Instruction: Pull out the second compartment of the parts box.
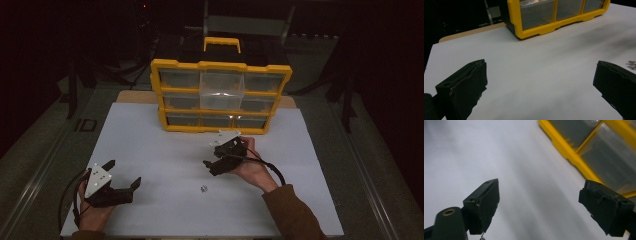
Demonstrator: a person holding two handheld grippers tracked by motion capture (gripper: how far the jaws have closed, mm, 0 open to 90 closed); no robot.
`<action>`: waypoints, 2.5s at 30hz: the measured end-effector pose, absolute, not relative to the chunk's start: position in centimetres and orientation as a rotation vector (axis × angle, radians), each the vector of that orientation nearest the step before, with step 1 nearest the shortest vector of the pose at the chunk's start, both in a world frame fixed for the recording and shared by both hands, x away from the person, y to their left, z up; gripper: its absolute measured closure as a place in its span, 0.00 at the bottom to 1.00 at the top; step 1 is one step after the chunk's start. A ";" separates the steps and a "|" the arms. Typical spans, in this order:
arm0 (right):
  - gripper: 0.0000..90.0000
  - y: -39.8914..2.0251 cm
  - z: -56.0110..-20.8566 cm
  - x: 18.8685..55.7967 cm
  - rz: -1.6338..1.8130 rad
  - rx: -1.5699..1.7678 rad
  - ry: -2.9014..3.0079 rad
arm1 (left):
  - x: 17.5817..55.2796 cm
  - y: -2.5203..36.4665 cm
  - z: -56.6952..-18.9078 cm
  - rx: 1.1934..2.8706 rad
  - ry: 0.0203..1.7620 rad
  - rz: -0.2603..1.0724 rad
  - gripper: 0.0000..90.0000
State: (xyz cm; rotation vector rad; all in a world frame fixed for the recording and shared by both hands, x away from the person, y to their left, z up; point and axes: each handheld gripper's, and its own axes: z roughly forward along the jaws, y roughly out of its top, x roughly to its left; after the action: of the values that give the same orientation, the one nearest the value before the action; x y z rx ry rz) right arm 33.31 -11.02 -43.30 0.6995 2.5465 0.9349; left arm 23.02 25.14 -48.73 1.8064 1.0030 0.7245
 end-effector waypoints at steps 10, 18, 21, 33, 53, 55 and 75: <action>0.15 -11.1 -43.7 33.4 0.958 0.737 2.613 | 23.0 25.1 -48.7 1.807 1.003 0.723 0.00; 0.15 -10.9 -44.2 33.4 0.965 0.737 2.661 | 23.0 25.1 -48.7 1.807 1.002 0.722 0.00; 0.15 -10.8 -44.4 33.3 0.949 0.738 2.674 | 23.0 25.1 -48.7 1.808 1.001 0.722 0.00; 0.15 -9.9 -45.5 33.0 0.881 0.704 2.720 | 23.0 25.1 -48.8 1.809 1.001 0.718 0.00; 0.16 -9.0 -47.9 32.1 0.769 0.689 2.796 | 23.1 25.0 -48.8 1.815 1.000 0.717 0.00; 0.16 -9.0 -48.0 32.1 0.767 0.684 2.799 | 23.1 25.0 -48.8 1.814 1.002 0.716 0.00; 0.16 -8.4 -48.9 32.2 0.666 0.663 2.822 | 23.1 25.1 -48.8 1.811 1.000 0.717 0.00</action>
State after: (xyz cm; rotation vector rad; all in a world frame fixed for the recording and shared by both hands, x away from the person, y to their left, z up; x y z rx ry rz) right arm 32.25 -8.39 -48.93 0.6631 2.8215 0.6660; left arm 23.06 25.11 -48.77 1.8109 1.0005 0.7170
